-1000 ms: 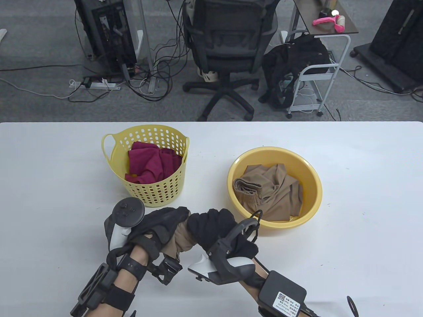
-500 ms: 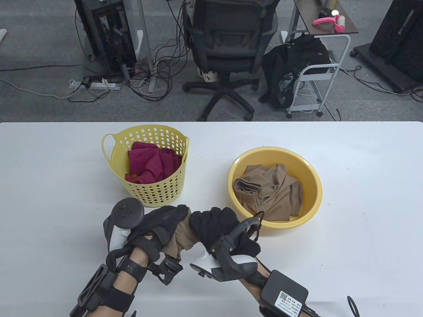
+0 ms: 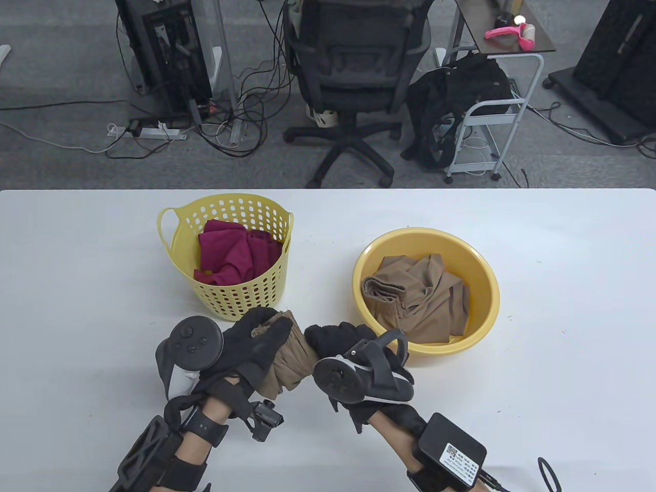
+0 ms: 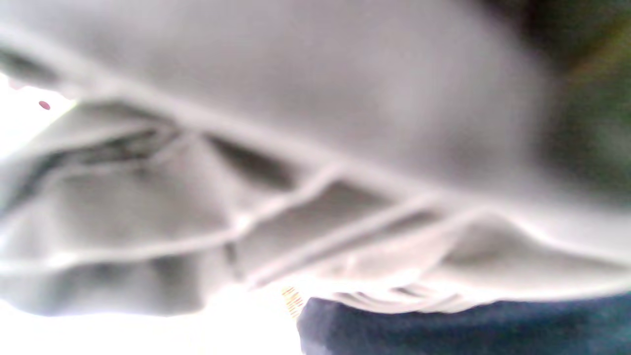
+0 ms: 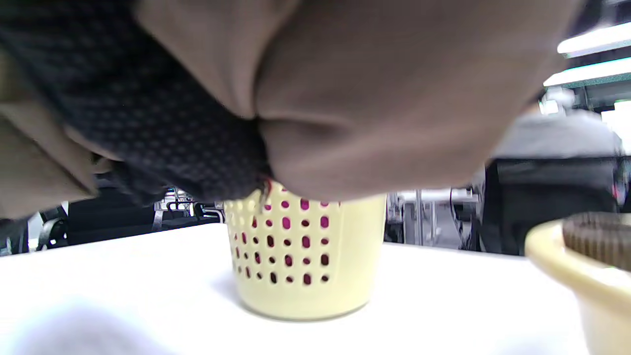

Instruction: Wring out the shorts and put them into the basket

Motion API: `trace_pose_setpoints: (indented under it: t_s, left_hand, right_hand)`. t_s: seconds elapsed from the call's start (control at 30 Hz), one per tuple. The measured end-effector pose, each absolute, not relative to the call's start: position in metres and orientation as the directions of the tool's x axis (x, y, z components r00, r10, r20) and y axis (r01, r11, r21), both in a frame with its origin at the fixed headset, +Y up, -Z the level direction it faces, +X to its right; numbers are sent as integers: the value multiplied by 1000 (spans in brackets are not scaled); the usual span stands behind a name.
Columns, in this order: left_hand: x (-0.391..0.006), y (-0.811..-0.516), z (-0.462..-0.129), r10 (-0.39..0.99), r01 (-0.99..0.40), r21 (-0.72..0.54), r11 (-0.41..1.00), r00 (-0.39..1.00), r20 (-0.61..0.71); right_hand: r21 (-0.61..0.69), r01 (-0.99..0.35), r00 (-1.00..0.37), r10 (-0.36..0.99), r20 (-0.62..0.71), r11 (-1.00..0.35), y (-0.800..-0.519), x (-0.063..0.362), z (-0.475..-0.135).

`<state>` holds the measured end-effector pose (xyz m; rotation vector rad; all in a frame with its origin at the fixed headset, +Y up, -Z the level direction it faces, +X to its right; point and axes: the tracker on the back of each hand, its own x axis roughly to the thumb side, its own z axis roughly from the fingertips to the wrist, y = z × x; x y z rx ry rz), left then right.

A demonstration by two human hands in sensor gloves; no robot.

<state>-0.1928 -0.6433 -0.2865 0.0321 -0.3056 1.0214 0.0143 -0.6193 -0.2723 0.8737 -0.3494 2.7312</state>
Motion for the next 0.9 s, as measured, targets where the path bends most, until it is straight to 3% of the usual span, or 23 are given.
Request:
trace_pose_setpoints:
  t_s: [0.17,0.43,0.6,0.9]
  left_hand:
    - [-193,-639,-283,803,-838,-92,537,475,360]
    - [-193,-627,-276,748,-834,-73,547,447,490]
    - [-193,-619,-272,721,-847,-98,522,376,582]
    - [-190,-612,-265,667,-839,-146,524,297,684]
  right_hand:
    - [60,-403,-753,369,544,-913,-625,22,-284]
    - [344,-547,-632,646,429,-763,-635,32,-300]
    - [453,-600,-539,751,381,-660,-639,36,-306]
    - [668,-557,-423,861,282,-493,-648,36,-309]
